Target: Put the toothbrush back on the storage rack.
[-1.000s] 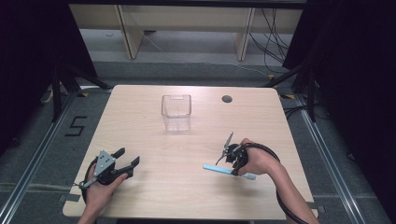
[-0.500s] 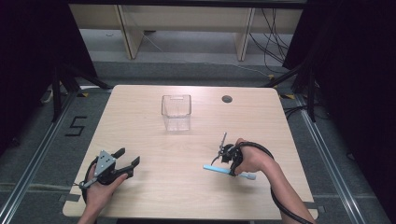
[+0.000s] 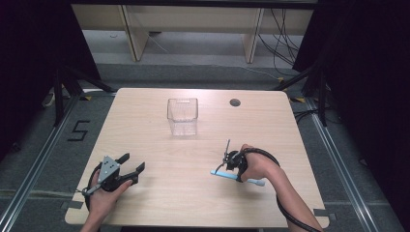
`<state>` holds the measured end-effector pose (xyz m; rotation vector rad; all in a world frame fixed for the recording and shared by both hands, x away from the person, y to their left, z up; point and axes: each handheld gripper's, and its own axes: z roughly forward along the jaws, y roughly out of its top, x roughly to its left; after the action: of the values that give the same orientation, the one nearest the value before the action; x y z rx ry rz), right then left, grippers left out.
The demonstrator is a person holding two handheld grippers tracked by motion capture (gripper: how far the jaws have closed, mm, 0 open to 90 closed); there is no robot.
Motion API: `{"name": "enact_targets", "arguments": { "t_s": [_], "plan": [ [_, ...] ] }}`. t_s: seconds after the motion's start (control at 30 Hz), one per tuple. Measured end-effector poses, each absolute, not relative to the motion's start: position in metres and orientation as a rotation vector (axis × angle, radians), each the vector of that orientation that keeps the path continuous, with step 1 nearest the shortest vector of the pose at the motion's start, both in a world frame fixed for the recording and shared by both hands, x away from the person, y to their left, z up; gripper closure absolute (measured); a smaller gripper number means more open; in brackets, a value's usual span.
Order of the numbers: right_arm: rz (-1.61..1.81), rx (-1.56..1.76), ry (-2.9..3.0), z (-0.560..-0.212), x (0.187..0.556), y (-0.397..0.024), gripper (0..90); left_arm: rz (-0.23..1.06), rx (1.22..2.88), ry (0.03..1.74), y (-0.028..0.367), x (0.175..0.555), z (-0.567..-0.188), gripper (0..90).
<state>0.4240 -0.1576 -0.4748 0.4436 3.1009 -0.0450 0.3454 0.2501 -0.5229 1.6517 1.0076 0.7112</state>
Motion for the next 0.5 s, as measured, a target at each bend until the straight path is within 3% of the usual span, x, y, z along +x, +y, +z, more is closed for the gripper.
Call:
{"name": "enact_targets", "arguments": {
  "t_s": [0.5],
  "plan": [
    [-0.049, 0.379, 3.102, -0.4742, 0.4222, -0.156, 79.1, 0.714, 1.661, 0.997, 0.2493, 0.3454, -0.5229, 28.6]
  ]
}}
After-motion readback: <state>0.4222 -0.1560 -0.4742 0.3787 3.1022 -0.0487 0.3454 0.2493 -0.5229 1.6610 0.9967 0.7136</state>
